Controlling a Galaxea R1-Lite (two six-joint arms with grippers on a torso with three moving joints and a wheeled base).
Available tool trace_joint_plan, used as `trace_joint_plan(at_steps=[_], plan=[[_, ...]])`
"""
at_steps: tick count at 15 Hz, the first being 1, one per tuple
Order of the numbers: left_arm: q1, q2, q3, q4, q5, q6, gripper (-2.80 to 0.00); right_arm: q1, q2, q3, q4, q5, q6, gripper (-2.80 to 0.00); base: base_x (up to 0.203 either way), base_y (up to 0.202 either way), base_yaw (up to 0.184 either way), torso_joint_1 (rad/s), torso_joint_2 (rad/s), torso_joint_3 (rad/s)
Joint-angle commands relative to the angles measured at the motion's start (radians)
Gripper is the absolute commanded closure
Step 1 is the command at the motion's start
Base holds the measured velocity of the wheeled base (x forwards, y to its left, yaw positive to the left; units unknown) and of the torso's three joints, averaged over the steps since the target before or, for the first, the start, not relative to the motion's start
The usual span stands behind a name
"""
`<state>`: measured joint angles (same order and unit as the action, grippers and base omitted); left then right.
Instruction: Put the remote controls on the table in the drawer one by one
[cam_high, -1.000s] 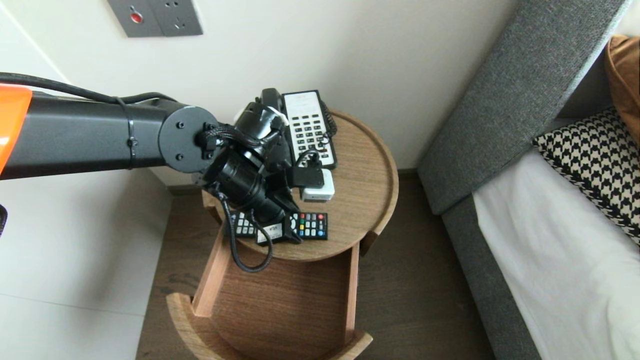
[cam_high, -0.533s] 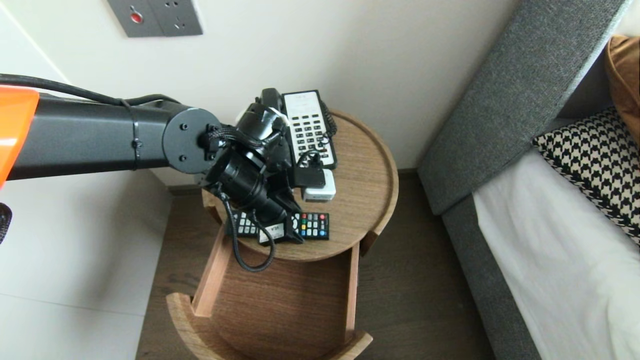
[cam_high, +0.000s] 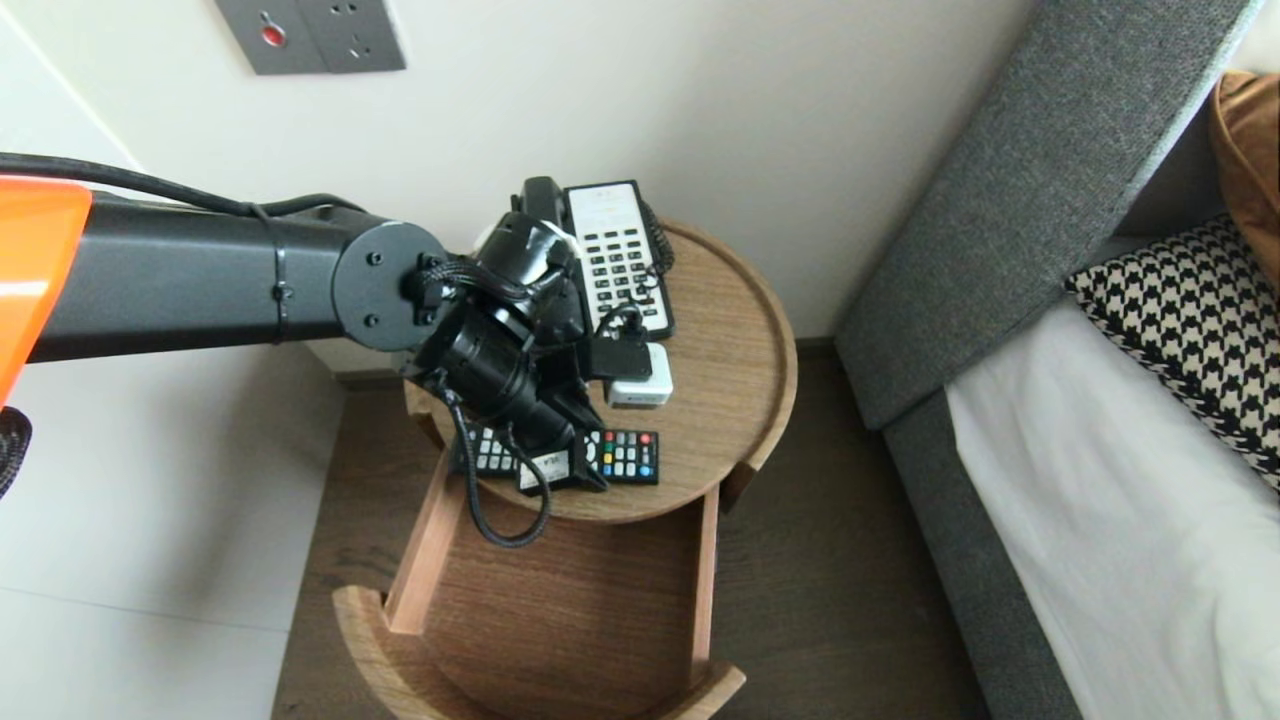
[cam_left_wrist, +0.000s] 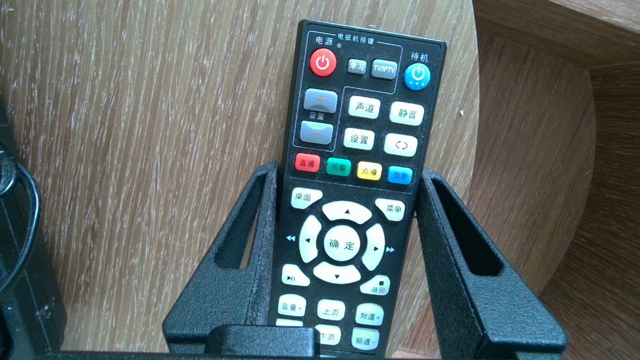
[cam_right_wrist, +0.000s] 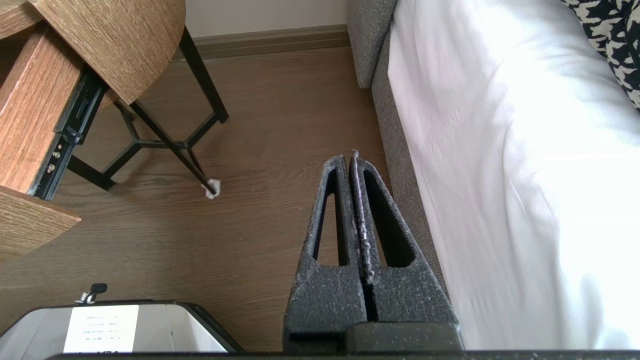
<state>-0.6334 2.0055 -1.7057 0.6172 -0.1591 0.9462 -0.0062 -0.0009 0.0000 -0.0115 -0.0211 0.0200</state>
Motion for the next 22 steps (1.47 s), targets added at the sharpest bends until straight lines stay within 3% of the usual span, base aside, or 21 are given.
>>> trace_joint_plan(at_steps=[1,22], plan=[[0.0,0.004,0.001,0.004,-0.002,0.005,-2.8,0.0,-0.01,0.005,-0.001,0.0,0.0,0.0,0.0,0.0,0.0,0.0,0.0,0.0],[0.037,-0.036,0.037,0.004,0.003,0.014,-2.8,0.0,-0.01,0.005,0.0,0.0,0.0,0.0,0.0,0.0,0.0,0.0,0.0,0.0]])
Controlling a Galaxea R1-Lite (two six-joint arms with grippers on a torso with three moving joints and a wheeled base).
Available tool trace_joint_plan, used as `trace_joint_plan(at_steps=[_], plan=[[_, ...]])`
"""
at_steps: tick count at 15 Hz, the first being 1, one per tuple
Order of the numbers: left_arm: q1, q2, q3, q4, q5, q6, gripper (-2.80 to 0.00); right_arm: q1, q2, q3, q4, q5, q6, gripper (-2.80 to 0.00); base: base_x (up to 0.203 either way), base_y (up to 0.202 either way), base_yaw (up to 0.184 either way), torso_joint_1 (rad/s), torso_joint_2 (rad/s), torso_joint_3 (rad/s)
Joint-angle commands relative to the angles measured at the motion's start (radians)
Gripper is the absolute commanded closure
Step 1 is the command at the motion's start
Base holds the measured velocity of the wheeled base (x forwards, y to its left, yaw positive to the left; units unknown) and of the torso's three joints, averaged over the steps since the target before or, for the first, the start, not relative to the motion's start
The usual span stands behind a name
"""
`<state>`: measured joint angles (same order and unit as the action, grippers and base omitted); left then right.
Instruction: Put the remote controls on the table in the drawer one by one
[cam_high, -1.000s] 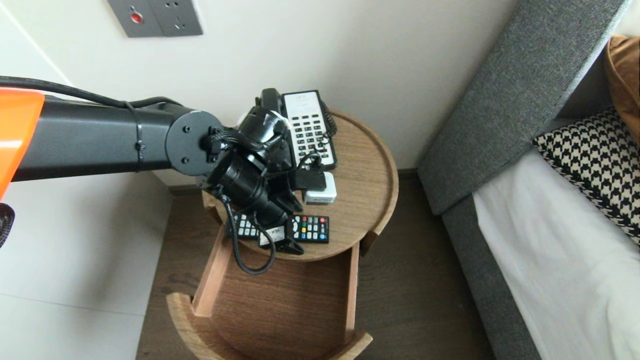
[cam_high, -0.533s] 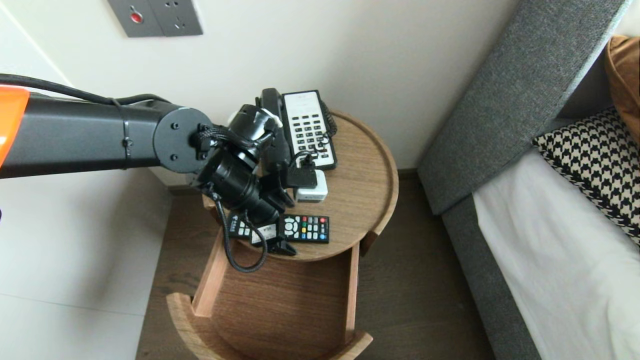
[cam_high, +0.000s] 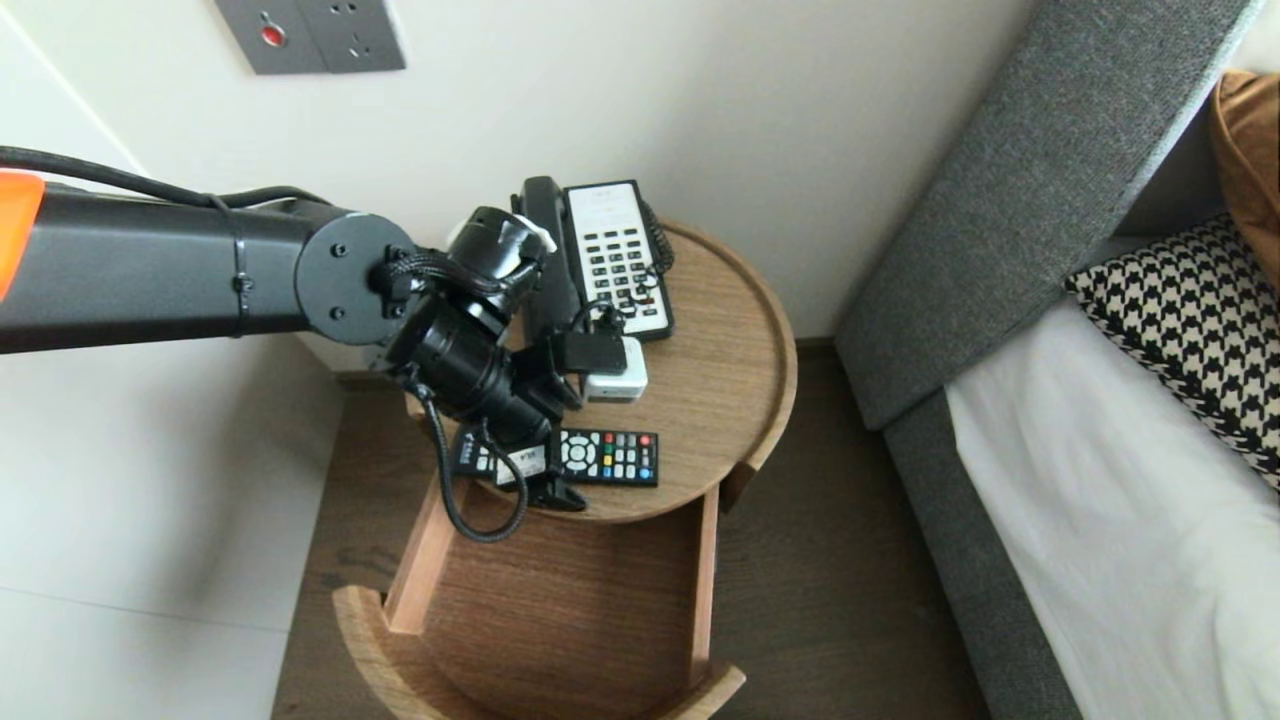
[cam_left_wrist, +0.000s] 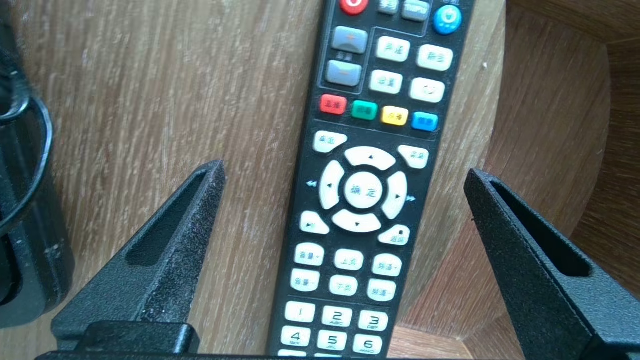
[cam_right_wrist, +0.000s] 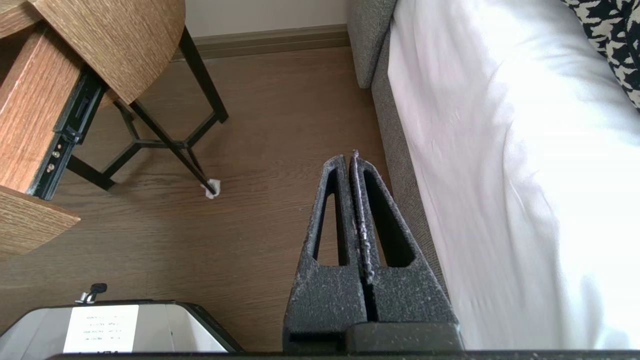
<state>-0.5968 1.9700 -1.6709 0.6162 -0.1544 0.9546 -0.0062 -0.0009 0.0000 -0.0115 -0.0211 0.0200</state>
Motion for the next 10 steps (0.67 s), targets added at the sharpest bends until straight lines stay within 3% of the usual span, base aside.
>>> trace_joint_plan(at_steps=[1,10], plan=[[0.0,0.0,0.003,0.001,-0.004,0.015,0.0,0.0,-0.01,0.005,-0.001,0.0,0.0,0.0,0.0,0.0,0.0,0.0,0.0,0.0],[0.0,-0.017,0.018,0.014,-0.004,0.016,0.0,0.0,-0.01,0.005,-0.001,0.0,0.0,0.0,0.0,0.0,0.0,0.0,0.0,0.0]])
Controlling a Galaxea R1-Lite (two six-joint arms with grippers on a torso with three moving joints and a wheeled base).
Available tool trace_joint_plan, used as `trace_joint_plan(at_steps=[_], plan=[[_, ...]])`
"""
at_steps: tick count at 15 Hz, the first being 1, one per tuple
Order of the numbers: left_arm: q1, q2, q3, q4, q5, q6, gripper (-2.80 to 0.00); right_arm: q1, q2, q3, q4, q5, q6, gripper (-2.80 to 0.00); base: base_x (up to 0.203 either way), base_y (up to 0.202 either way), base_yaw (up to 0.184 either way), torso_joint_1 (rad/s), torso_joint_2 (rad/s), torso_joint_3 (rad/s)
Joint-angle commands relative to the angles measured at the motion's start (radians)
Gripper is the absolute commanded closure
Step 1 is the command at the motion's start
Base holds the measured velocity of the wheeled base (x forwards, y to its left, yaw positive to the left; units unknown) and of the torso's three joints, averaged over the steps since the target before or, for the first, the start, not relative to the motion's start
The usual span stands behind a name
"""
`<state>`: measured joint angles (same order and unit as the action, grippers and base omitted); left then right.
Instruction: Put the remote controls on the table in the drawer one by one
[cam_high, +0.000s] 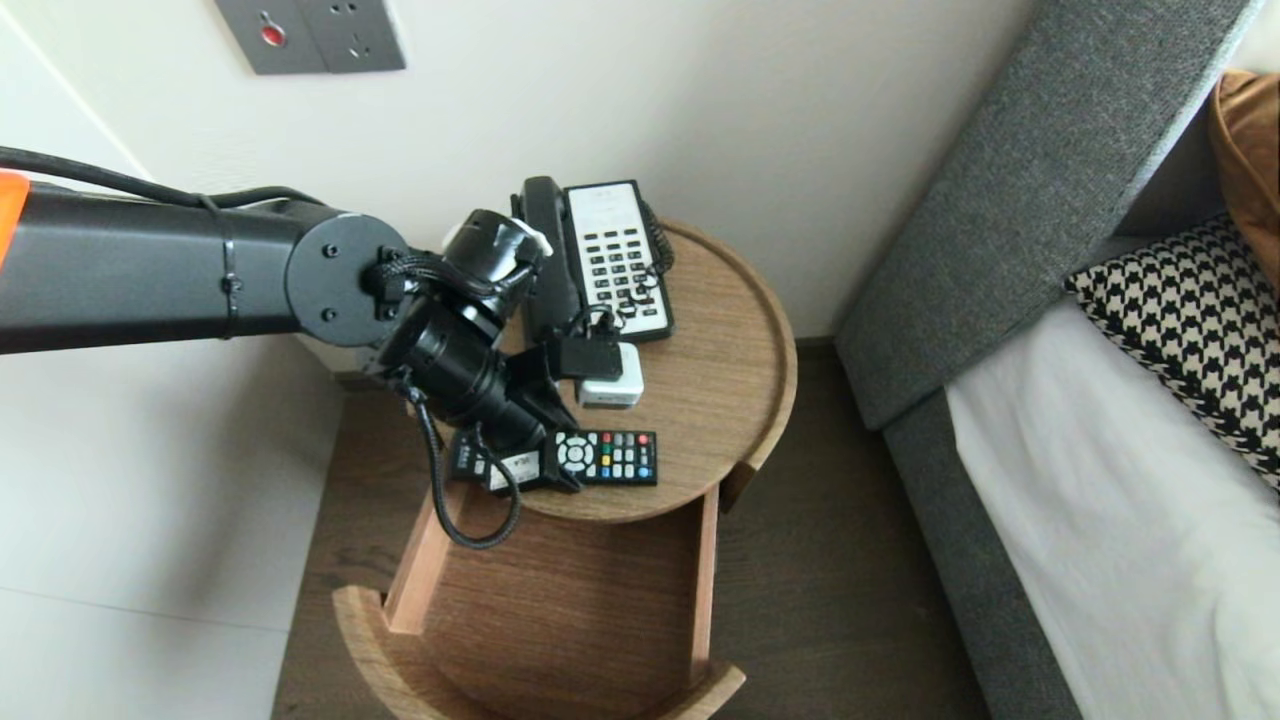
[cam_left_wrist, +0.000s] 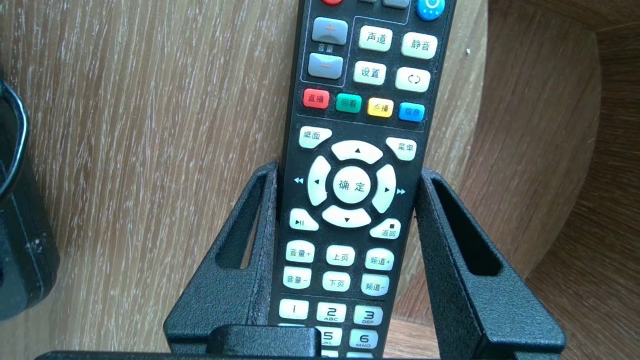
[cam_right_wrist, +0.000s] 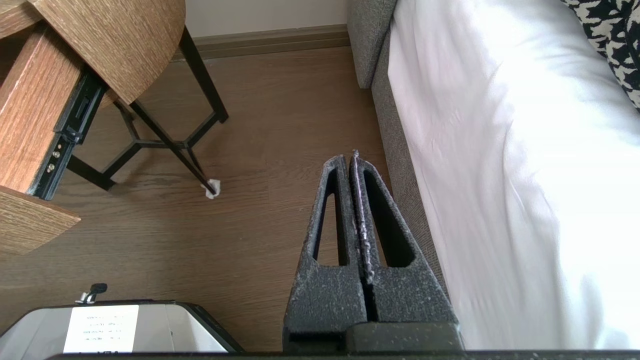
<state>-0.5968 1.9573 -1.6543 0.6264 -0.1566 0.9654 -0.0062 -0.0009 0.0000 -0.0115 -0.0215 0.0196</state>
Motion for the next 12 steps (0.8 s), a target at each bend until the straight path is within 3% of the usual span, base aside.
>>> trace_joint_plan(at_steps=[1,12], plan=[[0.0,-0.008,0.001,0.003,-0.004,0.004,0.0,0.0,-0.01,0.005,-0.001,0.0,0.0,0.0,0.0,0.0,0.0,0.0,0.0,0.0],[-0.018,-0.085,0.026,0.0,-0.008,-0.023,0.0,0.0,-0.01,0.005,-0.001,0.0,0.0,0.0,0.0,0.0,0.0,0.0,0.0,0.0]])
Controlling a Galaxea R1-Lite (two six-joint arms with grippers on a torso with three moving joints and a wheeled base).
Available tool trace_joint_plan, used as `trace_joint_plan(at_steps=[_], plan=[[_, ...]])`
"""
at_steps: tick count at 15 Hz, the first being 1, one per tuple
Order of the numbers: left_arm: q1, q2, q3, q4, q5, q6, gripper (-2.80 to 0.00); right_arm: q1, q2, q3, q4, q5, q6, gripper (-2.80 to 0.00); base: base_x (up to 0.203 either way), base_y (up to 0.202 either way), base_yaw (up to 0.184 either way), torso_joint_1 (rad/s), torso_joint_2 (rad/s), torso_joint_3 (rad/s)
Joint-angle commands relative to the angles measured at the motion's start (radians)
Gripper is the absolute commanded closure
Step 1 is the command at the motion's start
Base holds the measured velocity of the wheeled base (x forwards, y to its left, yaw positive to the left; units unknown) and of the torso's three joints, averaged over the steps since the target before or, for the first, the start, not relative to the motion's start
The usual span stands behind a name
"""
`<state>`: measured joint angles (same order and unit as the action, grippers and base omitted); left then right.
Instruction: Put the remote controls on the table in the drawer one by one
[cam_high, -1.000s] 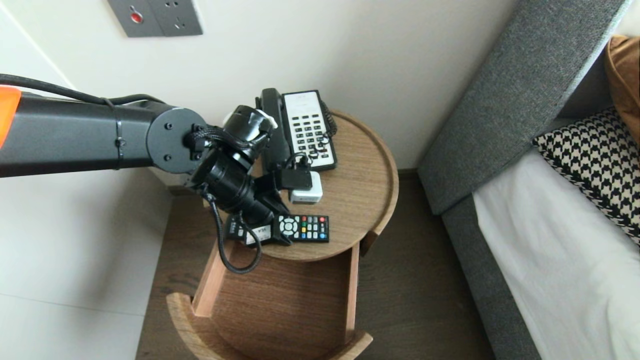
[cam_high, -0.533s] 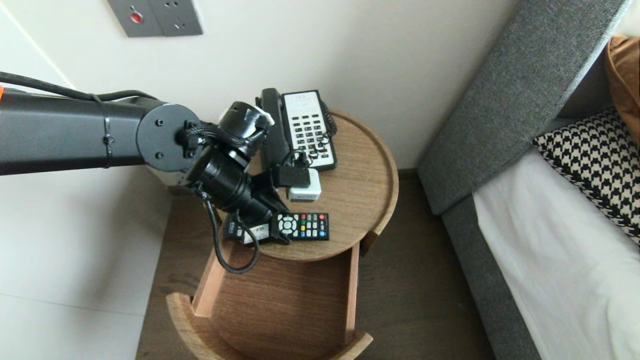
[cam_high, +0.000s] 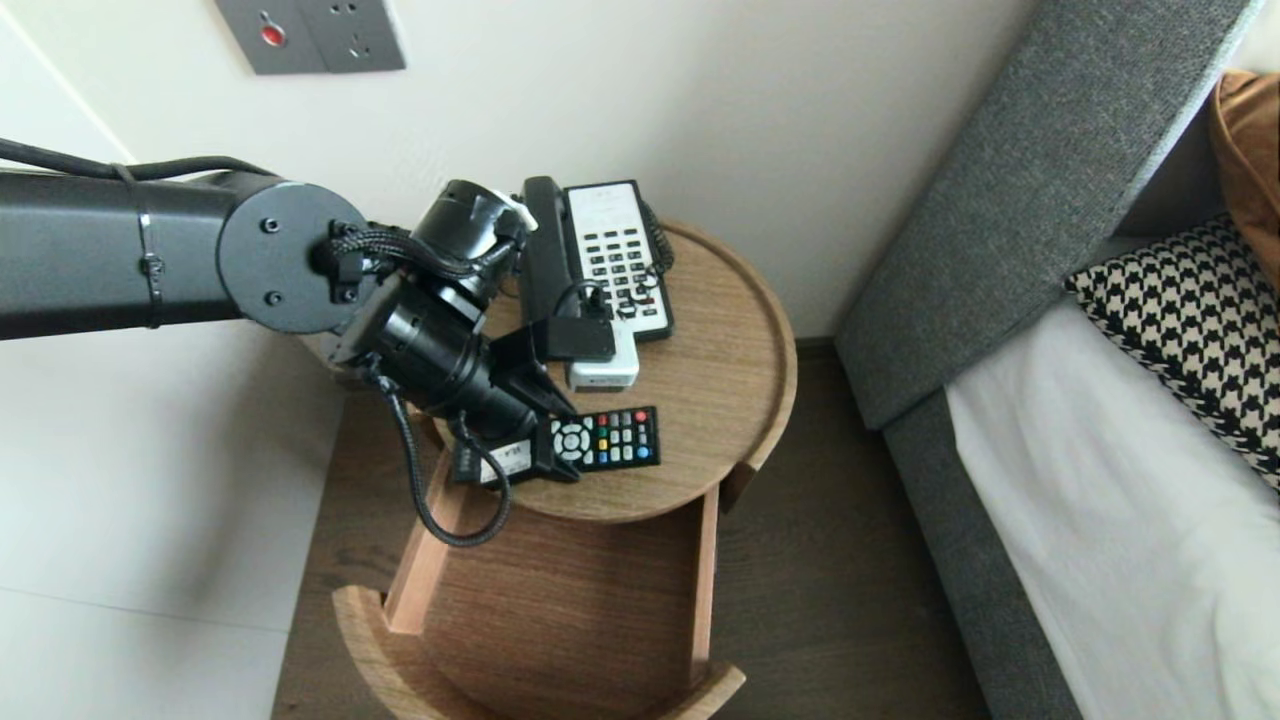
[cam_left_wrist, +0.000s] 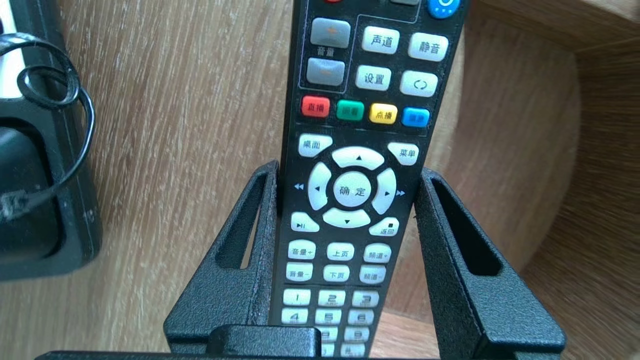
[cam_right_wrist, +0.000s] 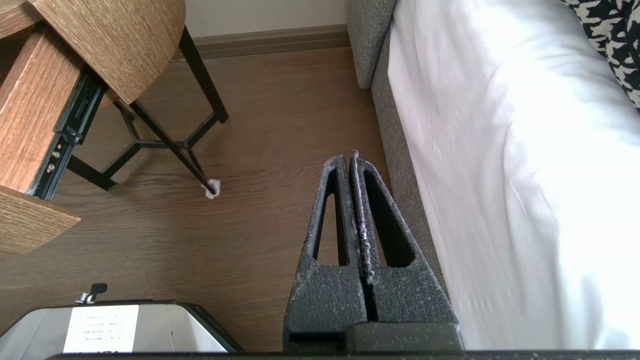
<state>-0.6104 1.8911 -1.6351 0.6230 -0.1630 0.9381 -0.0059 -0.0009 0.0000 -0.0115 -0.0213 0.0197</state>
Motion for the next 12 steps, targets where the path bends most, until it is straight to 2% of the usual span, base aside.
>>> trace_joint_plan(at_steps=[1,4,12], plan=[[-0.007,-0.034,0.02,0.001,0.0,-0.004,0.0,0.0,-0.01,0.005,-0.001,0.0,0.0,0.0,0.0,0.0,0.0,0.0,0.0,0.0],[-0.018,-0.062,0.055,-0.006,0.008,-0.037,0.0,0.0,-0.01,0.005,-0.001,0.0,0.0,0.0,0.0,0.0,0.0,0.0,0.0,0.0],[-0.036,-0.069,0.059,-0.008,0.031,-0.039,0.0,0.0,-0.01,0.005,-0.001,0.0,-0.001,0.0,0.0,0.0,0.0,0.0,0.0,0.0]])
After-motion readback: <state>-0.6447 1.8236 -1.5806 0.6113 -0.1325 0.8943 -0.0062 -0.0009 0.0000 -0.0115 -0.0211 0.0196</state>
